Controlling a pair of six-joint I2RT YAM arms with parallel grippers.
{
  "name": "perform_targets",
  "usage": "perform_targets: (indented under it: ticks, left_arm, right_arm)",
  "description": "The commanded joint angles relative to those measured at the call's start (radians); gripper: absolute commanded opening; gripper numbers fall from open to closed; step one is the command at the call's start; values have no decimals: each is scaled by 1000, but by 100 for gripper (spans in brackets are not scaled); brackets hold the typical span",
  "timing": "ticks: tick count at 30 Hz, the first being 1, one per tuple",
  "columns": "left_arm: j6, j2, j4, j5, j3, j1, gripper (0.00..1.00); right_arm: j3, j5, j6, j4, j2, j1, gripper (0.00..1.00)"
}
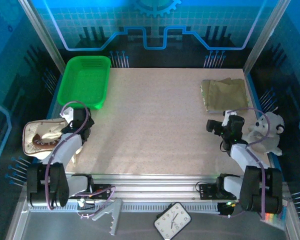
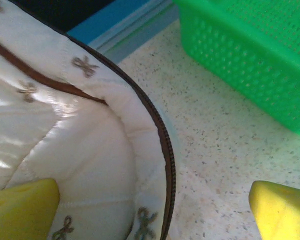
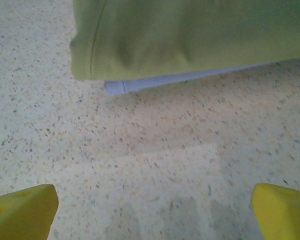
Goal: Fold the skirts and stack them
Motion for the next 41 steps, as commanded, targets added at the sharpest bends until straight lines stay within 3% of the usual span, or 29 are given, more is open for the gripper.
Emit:
perform_targets:
  ticks: [1, 4, 8, 13, 17, 22, 24, 26, 29, 33, 36, 41]
  left_arm:
    - [125, 59, 171, 146, -26, 29, 99]
    - [172, 106, 271, 256, -36, 31, 99]
    - [199, 158, 467, 386, -72, 32, 99]
    - [244, 189, 699, 418, -122, 31, 99]
    - [306, 210, 828, 474, -162, 22, 99]
    - [407, 244, 1027, 487, -247, -53, 99]
    - [438, 365, 1284, 469, -301, -71, 99]
    - [399, 294, 1113, 402, -275, -77, 99]
    - [432, 325, 1083, 319, -233, -119, 99]
    - [432, 330, 1100, 319, -235, -118, 99]
    - [433, 331, 1103, 320, -235, -118, 99]
    - [433, 330, 1103, 320, -236, -118, 99]
  right_arm:
    - [-14, -77, -48, 258, 41, 11, 100]
    - [-6, -101, -54, 341, 104, 38, 100]
    - [-13, -32, -87, 516, 197, 123, 100]
    - [-21, 98, -180, 666, 349, 239, 100]
    - [16, 149, -176, 591, 349, 254, 100]
    - [31, 118, -148, 567, 351, 221, 100]
    - [31, 117, -148, 567, 351, 221, 100]
    - [31, 119, -150, 567, 351, 222, 100]
    - [32, 117, -150, 565, 351, 222, 100]
    - [33, 119, -151, 564, 352, 224, 100]
    - [53, 21, -163, 527, 355, 202, 100]
    - [47, 28, -170, 538, 354, 209, 100]
